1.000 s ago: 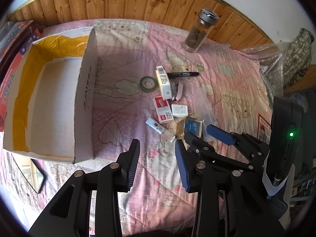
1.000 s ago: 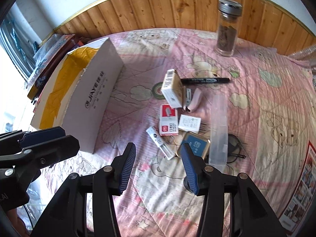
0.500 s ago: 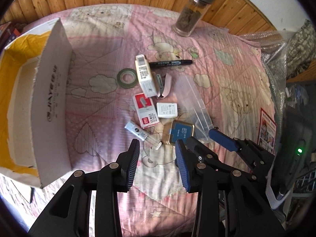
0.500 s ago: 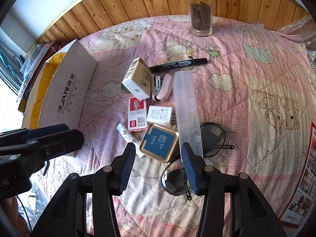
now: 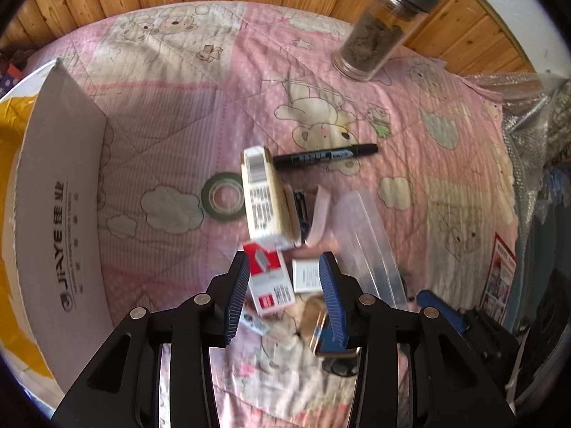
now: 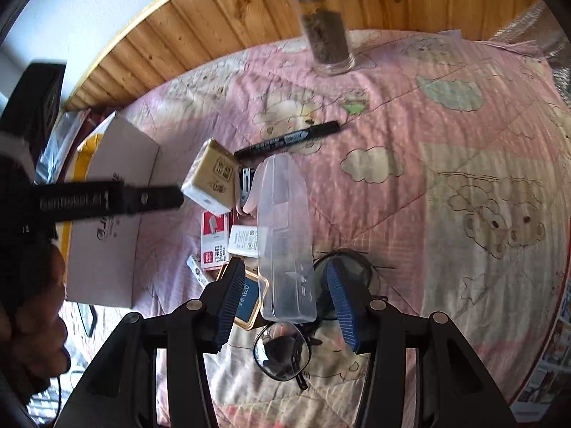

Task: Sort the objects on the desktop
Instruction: 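Close left tool on cream carton while right tool closes on clear plastic box, then carry cream carton with left tool while right tool carries plastic box over cardboard box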

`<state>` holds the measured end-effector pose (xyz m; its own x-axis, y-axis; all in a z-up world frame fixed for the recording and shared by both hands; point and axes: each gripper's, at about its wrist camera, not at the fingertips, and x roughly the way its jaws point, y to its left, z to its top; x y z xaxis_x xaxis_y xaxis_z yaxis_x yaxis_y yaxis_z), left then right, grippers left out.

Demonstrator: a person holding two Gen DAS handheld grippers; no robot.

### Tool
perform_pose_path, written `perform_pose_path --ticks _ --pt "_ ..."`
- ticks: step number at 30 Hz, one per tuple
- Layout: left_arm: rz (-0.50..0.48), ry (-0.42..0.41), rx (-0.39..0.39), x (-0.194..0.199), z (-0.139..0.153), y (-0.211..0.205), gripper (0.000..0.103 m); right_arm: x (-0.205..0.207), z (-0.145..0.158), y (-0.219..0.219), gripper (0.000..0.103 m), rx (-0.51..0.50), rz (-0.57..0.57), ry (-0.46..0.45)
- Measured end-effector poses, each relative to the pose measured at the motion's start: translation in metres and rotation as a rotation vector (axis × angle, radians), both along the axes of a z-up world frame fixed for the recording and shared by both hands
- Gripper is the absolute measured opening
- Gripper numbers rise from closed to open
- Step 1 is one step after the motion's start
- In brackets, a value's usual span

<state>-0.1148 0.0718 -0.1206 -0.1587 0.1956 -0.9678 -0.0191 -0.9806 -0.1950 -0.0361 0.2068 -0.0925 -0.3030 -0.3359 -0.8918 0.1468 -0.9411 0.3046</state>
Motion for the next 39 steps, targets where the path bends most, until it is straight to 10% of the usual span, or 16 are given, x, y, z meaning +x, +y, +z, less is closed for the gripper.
perform_pose_path --ticks 10,18,39 --pt "0.044 -0.049 -0.013 -0.035 -0.042 -0.001 0.042 -0.033 -0.046 -0.011 0.031 0.009 0.083 -0.071" --pt "0.047 -0.039 0.024 -0.037 -0.048 -0.008 0.023 -0.037 -0.049 -0.001 0.029 -0.051 0.061 -0.078" --pt "0.136 0.122 0.072 0.04 0.031 -0.069 0.023 0.009 0.019 -0.049 0.029 -0.015 0.173 0.044"
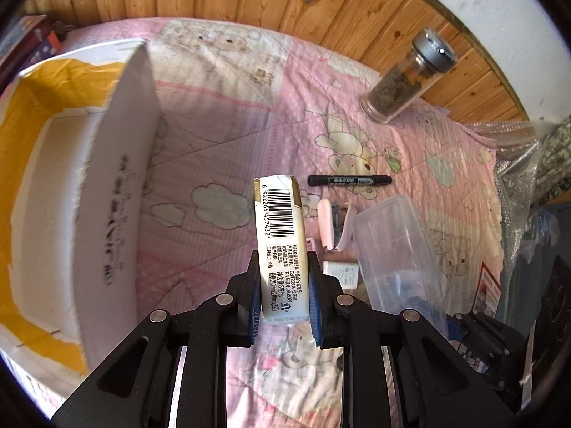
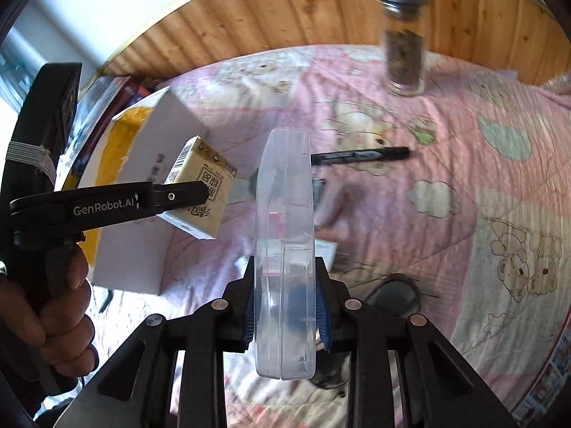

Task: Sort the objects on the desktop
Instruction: 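Carry cream carton with left tool while right tool carries plastic box over cardboard box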

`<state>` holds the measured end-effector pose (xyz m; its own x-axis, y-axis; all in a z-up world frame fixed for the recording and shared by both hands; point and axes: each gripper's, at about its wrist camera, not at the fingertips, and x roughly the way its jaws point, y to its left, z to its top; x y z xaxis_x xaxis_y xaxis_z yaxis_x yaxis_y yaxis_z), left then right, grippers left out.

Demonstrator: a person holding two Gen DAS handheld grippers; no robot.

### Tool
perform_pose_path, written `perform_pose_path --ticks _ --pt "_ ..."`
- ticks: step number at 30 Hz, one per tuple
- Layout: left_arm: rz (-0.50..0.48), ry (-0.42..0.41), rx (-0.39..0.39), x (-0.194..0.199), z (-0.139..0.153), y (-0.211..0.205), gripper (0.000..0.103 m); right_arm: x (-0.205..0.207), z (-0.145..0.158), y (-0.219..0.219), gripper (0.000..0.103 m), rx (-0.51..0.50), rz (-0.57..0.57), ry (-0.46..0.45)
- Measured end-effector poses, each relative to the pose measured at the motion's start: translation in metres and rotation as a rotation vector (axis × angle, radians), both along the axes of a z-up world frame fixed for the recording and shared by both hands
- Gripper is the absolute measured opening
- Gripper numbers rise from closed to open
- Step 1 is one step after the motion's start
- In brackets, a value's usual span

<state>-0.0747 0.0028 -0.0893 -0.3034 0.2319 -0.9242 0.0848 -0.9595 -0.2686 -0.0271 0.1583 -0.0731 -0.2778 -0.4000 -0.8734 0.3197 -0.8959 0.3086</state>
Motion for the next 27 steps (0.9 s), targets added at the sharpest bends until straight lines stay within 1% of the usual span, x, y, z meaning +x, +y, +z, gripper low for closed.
perform_pose_path --ticks 8,14,21,27 --pt "0.087 0.081 0.023 0.037 0.04 -0.048 0.023 0.023 0.031 -0.05 0.029 0.014 0.133 0.049" --pt "0.164 0.119 0.022 0.06 0.058 -0.087 0.023 0.036 0.055 -0.094 0.029 0.003 0.235 0.084" --pt "0.256 0.143 0.007 0.084 0.068 -0.128 0.023 0.047 0.079 -0.145 0.029 -0.004 0.335 0.123" --pt "0.316 0.151 -0.004 0.097 0.069 -0.157 0.023 0.053 0.089 -0.182 0.029 -0.003 0.406 0.136"
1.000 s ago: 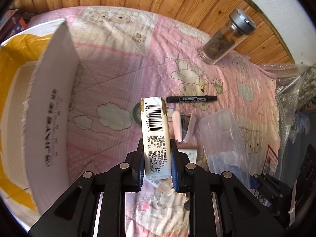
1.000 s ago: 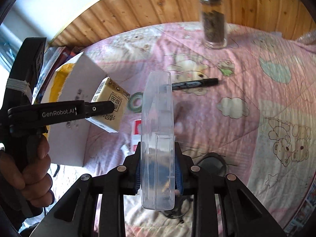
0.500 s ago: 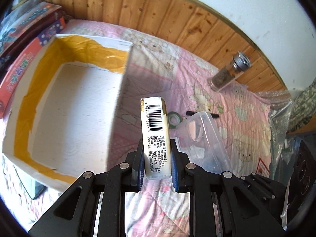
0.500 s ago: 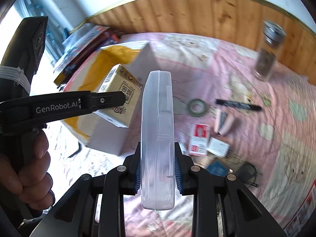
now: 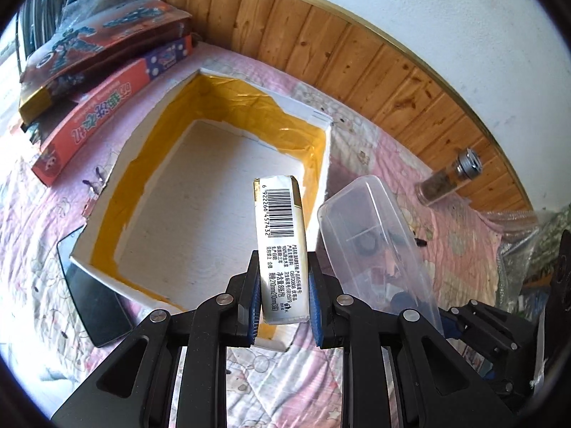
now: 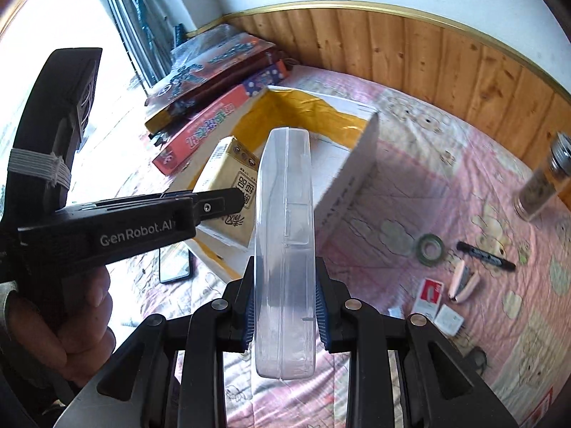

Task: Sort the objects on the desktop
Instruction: 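Carry cream carton with left tool while right tool carries plastic box over cardboard box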

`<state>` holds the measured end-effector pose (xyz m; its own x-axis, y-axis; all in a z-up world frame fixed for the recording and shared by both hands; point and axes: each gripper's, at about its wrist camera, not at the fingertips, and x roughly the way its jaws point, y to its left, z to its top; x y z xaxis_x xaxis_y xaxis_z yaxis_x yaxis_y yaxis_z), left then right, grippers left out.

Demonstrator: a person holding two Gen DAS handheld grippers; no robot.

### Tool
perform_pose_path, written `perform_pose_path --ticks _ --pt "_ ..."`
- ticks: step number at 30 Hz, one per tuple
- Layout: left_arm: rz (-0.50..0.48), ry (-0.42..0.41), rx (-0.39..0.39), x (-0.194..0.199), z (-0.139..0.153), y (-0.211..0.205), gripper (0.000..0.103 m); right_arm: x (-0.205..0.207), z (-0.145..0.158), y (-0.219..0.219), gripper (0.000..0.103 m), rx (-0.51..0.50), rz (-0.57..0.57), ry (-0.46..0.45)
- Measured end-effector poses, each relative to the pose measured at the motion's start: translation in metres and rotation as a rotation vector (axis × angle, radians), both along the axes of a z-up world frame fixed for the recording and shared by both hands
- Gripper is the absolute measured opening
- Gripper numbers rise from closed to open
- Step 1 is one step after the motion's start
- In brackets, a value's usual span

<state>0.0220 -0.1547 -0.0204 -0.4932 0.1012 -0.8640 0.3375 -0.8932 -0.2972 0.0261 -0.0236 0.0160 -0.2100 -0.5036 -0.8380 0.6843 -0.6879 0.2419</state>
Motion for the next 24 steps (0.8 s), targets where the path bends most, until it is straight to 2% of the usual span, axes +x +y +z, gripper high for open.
perform_pose_path --ticks 15,24 --pt "0.095 -0.023 -0.05 0.006 -0.01 -0.06 0.023 -0.01 -0.006 -0.08 0.029 0.007 0.086 -0.03" --pt "0.109 -0.031 -0.057 -0.001 -0.016 -0.079 0.023 -0.026 -0.019 -0.112 0.029 0.043 0.097 -0.047"
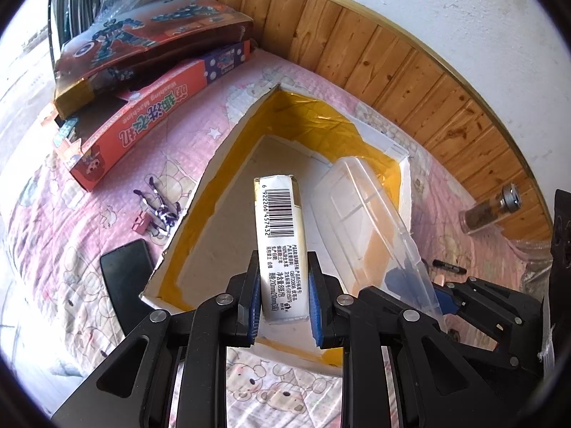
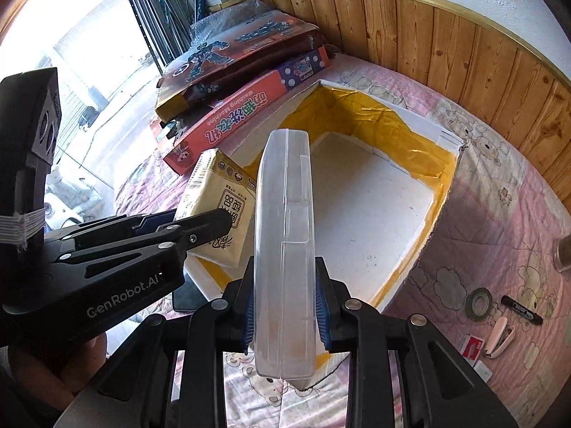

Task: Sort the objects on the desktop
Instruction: 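Carry cream carton with left tool while right tool carries plastic box over cardboard box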

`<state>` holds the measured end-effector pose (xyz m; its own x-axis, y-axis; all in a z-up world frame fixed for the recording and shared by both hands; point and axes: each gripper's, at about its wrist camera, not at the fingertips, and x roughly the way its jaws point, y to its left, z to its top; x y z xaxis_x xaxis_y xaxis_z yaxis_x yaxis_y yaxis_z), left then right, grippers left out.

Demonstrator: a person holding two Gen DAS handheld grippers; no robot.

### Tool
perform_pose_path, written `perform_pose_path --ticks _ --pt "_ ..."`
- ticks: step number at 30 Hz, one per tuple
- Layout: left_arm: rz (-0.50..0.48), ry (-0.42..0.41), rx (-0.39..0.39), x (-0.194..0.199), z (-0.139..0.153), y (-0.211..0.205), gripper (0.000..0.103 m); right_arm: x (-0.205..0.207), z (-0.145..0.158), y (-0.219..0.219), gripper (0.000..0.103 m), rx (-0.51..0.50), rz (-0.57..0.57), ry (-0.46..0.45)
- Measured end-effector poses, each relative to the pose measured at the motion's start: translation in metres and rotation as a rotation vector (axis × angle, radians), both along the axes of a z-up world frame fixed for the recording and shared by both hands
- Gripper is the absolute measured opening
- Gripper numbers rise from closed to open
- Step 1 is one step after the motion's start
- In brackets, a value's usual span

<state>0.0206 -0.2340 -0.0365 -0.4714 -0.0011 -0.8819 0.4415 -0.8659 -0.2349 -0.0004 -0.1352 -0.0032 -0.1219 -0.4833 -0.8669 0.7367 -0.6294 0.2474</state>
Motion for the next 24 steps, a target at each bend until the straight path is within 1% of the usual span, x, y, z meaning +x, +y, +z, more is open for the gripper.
perform_pose_path --ticks 11,20,24 --pt "-0.014 -0.021 -0.012 -0.028 -0.01 -0.008 0.023 -0.033 -0.018 -0.021 0.029 0.04 -0.011 -0.001" --pt "-0.039 -0.044 -0.03 -0.056 -0.02 -0.007 0.023 -0.061 -0.034 -0.027 0.029 0.057 -0.038 -0.023" --pt "-0.049 -0.067 -0.042 -0.072 -0.03 -0.008 0.023 -0.076 -0.044 -0.027 0.029 0.068 -0.057 -0.04"
